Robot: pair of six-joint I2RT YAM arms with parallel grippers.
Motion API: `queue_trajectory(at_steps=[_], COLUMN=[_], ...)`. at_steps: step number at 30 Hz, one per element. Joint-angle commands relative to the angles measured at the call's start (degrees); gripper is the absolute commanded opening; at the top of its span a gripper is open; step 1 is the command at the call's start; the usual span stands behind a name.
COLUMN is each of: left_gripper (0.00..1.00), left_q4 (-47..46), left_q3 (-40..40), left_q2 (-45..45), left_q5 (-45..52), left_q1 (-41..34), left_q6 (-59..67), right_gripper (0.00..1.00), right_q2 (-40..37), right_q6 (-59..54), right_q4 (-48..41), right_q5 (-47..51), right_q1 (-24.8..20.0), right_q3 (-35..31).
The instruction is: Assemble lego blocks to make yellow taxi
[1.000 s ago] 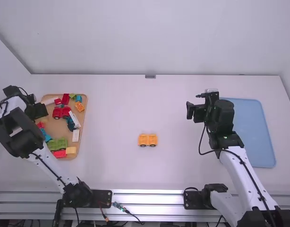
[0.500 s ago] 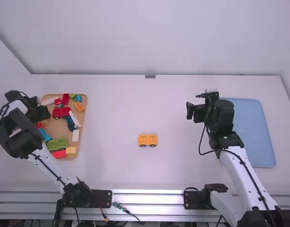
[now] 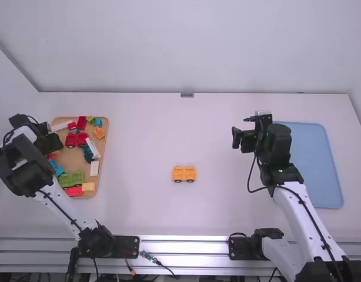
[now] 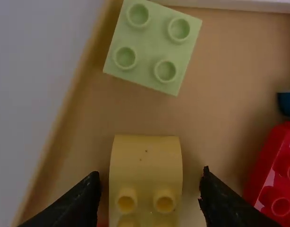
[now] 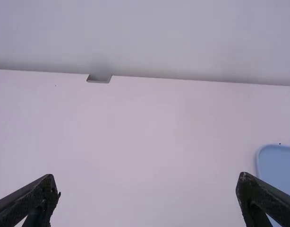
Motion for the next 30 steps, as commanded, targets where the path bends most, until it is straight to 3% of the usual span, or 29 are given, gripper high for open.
queue_trajectory(at_steps=[1, 5, 9, 16, 18, 26, 30], left_gripper=[0.51, 0.45, 0.22, 0.14, 0.02, 0.02, 0.02], left_q4=[-0.7, -0.7, -0.2, 0.5, 0.9, -1.7, -5.3], left_q3=[-0.5, -0.5, -0.5, -0.5, -0.5, -0.6, -0.6], left_q2=[0.7, 0.7, 0.7, 0.5, -0.4, -8.7, -12.9], left_q5=[-0.2, -0.2, -0.2, -0.2, -0.2, 6.1, 4.0], left_q1=[-0.5, -0.9, -0.9, -0.9, -0.8, -1.7, -5.2], left_q6=[-1.3, -1.3, -2.4, -3.8, -7.4, -13.3, -12.7], right_gripper=[0.99, 0.99, 0.99, 0.99, 0.99, 0.99, 0.99], right_q2=[-1.0, -1.0, -1.0, -1.0, -1.0, -1.0, -1.0], right_q6=[0.2, 0.2, 0.2, 0.2, 0.2, 0.2, 0.6], right_q4=[0.1, 0.1, 0.1, 0.1, 0.2, 0.3, 0.3], right_q5=[-0.1, -0.2, -0.2, -0.2, -0.1, -0.2, -0.2], right_q1=[0.1, 0.1, 0.1, 0.1, 0.1, 0.1, 0.1], right_q3=[2.3, 2.3, 2.3, 2.3, 2.3, 2.3, 2.3])
